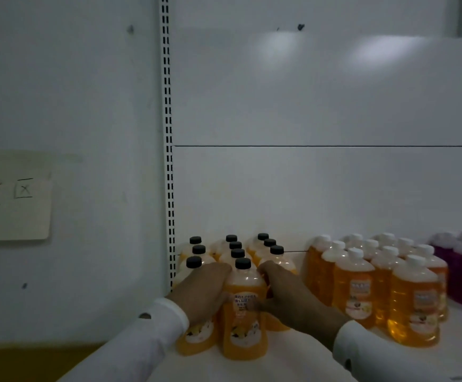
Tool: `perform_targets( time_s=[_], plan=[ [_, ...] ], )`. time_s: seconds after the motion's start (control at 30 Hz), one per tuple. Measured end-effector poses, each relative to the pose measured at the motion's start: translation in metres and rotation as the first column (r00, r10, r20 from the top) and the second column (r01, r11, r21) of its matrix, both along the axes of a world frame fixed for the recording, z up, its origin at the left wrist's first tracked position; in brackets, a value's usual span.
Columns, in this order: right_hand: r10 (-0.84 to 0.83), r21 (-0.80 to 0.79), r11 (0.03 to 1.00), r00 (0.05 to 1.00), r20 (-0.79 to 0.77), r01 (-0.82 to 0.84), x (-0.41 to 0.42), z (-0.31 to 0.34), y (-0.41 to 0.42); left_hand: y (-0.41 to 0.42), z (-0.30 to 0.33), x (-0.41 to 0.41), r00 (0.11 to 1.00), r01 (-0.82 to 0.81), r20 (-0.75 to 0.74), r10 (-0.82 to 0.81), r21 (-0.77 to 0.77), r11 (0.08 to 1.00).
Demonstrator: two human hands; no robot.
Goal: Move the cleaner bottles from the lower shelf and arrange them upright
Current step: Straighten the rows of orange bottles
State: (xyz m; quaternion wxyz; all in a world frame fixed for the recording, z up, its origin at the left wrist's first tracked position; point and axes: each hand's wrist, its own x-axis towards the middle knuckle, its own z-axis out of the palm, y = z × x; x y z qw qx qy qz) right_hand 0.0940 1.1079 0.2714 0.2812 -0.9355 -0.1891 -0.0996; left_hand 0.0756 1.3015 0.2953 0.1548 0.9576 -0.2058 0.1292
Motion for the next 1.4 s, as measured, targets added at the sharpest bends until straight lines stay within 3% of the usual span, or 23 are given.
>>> perform_targets(
  time_s=[0.47,1.4],
  plan=[
    [0.047,-0.056,0.998,0.995,0.084,-0.042,0.014,-0.001,0.002,-0.009,0.003,0.015,0.99,-0.139,0.043,0.133,0.184,0.973],
    [0.028,-0.02,0.999,0.998,0.054,-0.027,0.0,-0.009,0.005,-0.005,-0.023,0.007,0.99,-0.138,0.036,0.138,0.025,0.99]
  ],
)
